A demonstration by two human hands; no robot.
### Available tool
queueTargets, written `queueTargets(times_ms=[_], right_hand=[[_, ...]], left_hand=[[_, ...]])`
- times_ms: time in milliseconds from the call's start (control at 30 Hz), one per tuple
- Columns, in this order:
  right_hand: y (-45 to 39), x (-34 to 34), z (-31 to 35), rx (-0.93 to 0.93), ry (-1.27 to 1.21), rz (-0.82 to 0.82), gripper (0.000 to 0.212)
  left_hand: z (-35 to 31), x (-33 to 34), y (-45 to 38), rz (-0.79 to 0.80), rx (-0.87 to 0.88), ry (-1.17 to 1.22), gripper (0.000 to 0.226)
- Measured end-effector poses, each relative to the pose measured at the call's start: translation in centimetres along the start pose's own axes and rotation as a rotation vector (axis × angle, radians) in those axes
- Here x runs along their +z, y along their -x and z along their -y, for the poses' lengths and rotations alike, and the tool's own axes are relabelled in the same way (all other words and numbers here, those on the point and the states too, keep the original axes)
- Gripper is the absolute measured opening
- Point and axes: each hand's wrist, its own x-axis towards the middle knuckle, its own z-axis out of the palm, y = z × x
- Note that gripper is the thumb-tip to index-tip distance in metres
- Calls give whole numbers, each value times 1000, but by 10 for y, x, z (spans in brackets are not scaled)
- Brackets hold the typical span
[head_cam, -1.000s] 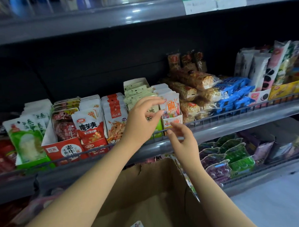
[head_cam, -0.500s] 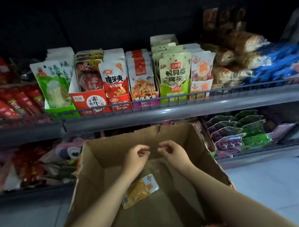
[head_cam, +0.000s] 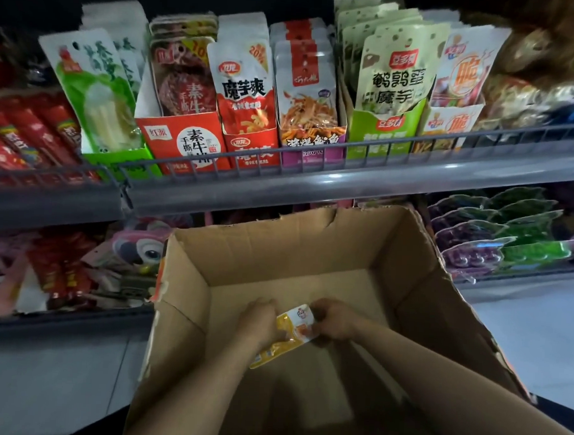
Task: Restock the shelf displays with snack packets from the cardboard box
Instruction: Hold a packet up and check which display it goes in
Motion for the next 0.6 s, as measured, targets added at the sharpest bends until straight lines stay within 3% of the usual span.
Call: queueTargets(times_ms=[233,333,433,600], right_hand=[[-7,-3,-2,41,-65,3,30],[-5,-4,-2,46,-109,16,27],[-1,-13,2,71,-142,-46,26],[21,-43,26,22,-350,-166,16]], left_hand=[[-3,9,-5,-17,34,29,60],[-6,5,-6,-13,1,255,27],[-9,-6,-3,4,-34,504,31],[-18,-43,14,-84,88,637,27]])
